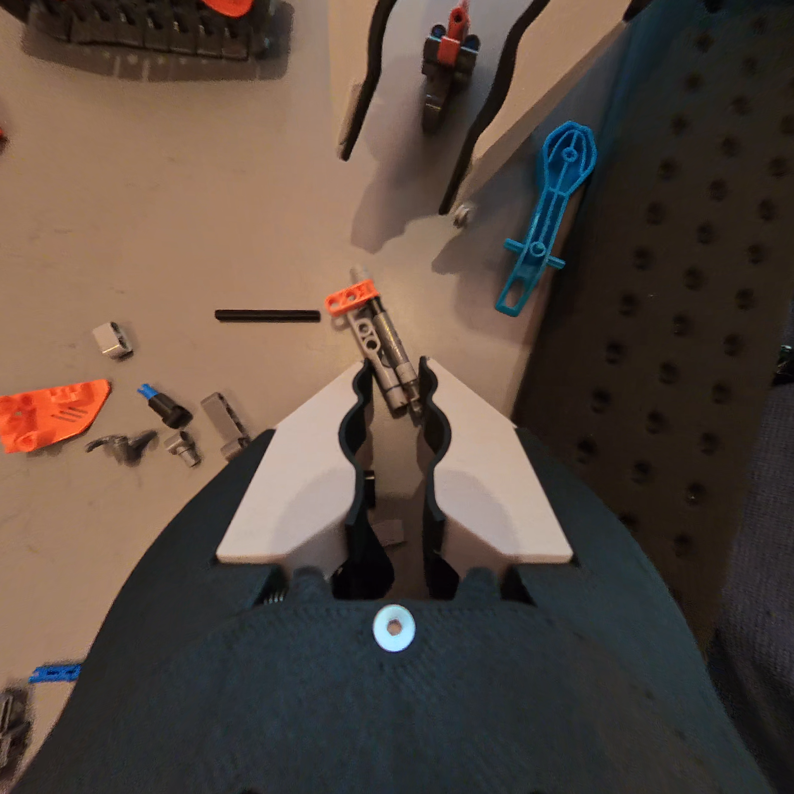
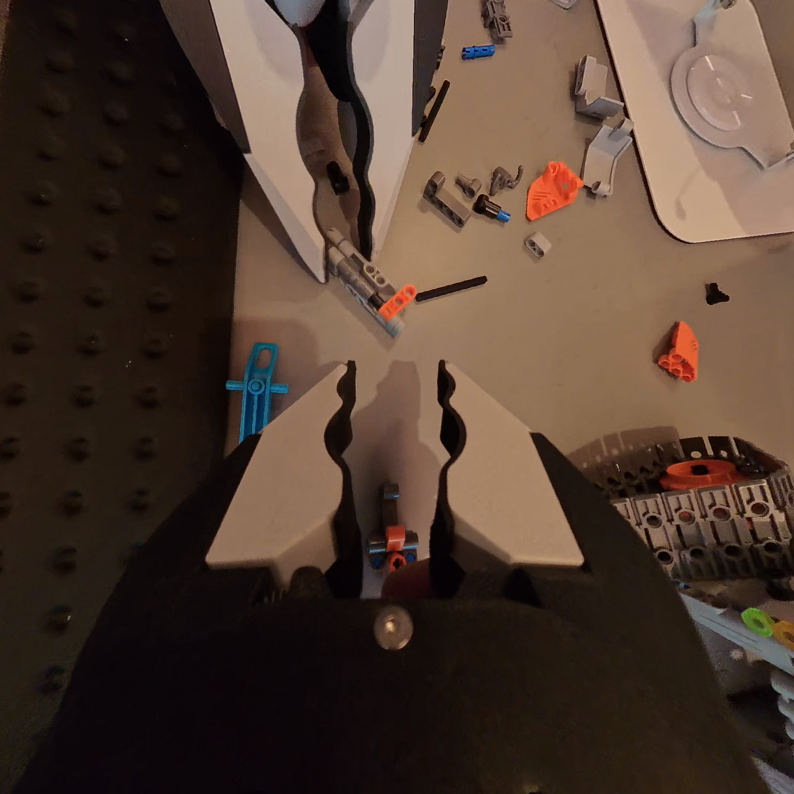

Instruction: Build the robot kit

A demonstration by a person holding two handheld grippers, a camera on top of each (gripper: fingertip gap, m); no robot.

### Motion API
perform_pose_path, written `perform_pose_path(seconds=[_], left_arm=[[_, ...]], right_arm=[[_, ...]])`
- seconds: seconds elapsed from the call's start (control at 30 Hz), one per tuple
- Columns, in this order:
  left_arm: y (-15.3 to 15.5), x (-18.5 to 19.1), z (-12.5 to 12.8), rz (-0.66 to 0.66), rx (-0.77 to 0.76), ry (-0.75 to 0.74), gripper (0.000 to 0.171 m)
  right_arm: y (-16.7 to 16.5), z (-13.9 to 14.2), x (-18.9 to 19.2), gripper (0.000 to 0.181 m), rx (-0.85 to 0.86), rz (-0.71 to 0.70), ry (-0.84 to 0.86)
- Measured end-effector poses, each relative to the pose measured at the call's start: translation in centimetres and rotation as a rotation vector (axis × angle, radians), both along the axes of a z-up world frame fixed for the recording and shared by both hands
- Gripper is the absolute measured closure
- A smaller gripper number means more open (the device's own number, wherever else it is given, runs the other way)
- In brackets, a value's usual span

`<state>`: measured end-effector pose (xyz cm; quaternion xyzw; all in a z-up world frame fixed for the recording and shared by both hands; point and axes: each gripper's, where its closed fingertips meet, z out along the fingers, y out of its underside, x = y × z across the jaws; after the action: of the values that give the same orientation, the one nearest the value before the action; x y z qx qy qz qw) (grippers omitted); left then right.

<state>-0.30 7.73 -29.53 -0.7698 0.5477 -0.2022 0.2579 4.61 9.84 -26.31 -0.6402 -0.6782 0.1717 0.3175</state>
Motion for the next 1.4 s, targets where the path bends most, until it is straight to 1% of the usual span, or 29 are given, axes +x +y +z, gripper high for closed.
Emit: perform_pose_path(seconds=[0.1, 0.2, 0.23, 0.3, 0.33, 0.4, 0.47, 0.57, 0.67, 0.7, 0.77, 0.83, 0.9, 1.0, 1.07, 1.17, 1.23, 1.27, 1.33, 1.37, 1.4], left_arm=[[0.5, 0.0, 0.0, -0.007, 0.039, 0.003, 0.156], [1.2, -0.1, 0.4, -0.016, 0.122, 0.013, 0.157], [1.6, -0.1, 0.8, -0.009, 0.157, 0.003, 0.157], [1.6, -0.1, 1.7, -0.039, 0.222, -0.010, 0.157], [1.9, -0.2, 2.2, -0.028, 0.251, -0.013, 0.157], [2.1, -0.3, 3.1, -0.060, 0.328, -0.018, 0.158], [2.8, -1.1, 3.7, -0.020, 0.384, 0.000, 0.158], [2.8, -2.6, 4.0, -0.011, 0.436, 0.029, 0.158], [2.1, -3.5, 3.9, -0.015, 0.419, 0.024, 0.158], [2.1, -3.8, 4.0, -0.011, 0.421, 0.026, 0.158], [1.3, -4.1, 3.7, -0.018, 0.378, 0.016, 0.158], [0.2, -3.3, 3.6, -0.046, 0.336, -0.015, 0.158], [-0.4, -2.6, 3.3, -0.078, 0.326, -0.003, 0.158], [-0.9, -0.8, 2.7, -0.129, 0.302, 0.005, 0.157], [-0.5, 0.1, 2.5, -0.146, 0.314, 0.030, 0.158], [-0.3, 1.5, 1.6, -0.164, 0.255, 0.048, 0.158], [0.2, 1.9, 0.7, -0.162, 0.246, 0.086, 0.158], [0.4, 2.1, 0.5, -0.160, 0.247, 0.083, 0.157], [0.6, 1.6, 0.9, -0.148, 0.243, 0.066, 0.141], [1.1, 0.7, 1.6, -0.122, 0.256, 0.055, 0.134], [1.5, -0.5, 2.4, -0.089, 0.256, 0.039, 0.134]], right_arm=[[0.1, -0.2, 0.0, 0.145, -0.008, -0.009, 0.009], [0.7, 0.2, 0.2, 0.145, 0.016, -0.032, 0.030], [0.8, 0.5, 0.1, 0.145, 0.017, -0.039, 0.051], [1.1, 1.5, 0.0, 0.145, 0.032, -0.060, 0.101], [1.1, 1.9, -0.2, 0.143, 0.034, -0.061, 0.121], [1.2, 2.9, -0.5, 0.140, 0.059, -0.069, 0.170], [1.3, 3.8, -1.0, 0.137, 0.085, -0.070, 0.209], [1.2, 4.6, -1.9, 0.134, 0.103, -0.058, 0.238], [0.8, 4.6, -2.6, 0.134, 0.125, -0.033, 0.222], [0.8, 4.5, -2.7, 0.134, 0.137, -0.030, 0.205], [0.8, 4.1, -2.2, 0.134, 0.159, -0.029, 0.158], [1.0, 4.3, -1.2, 0.134, 0.159, -0.053, 0.155], [1.2, 4.5, -0.1, 0.136, 0.126, -0.079, 0.175], [2.5, 4.3, 1.7, 0.138, 0.127, -0.140, 0.172], [2.9, 4.1, 2.4, 0.138, 0.117, -0.165, 0.173], [2.9, 3.7, 2.7, 0.138, 0.096, -0.168, 0.171], [2.8, 3.3, 2.6, 0.138, 0.095, -0.162, 0.153], [2.7, 3.1, 2.6, 0.138, 0.090, -0.157, 0.144], [2.5, 2.9, 2.5, 0.137, 0.091, -0.149, 0.135], [2.5, 3.0, 2.6, 0.137, 0.101, -0.150, 0.135], [2.5, 3.2, 2.7, 0.137, 0.107, -0.149, 0.140]])
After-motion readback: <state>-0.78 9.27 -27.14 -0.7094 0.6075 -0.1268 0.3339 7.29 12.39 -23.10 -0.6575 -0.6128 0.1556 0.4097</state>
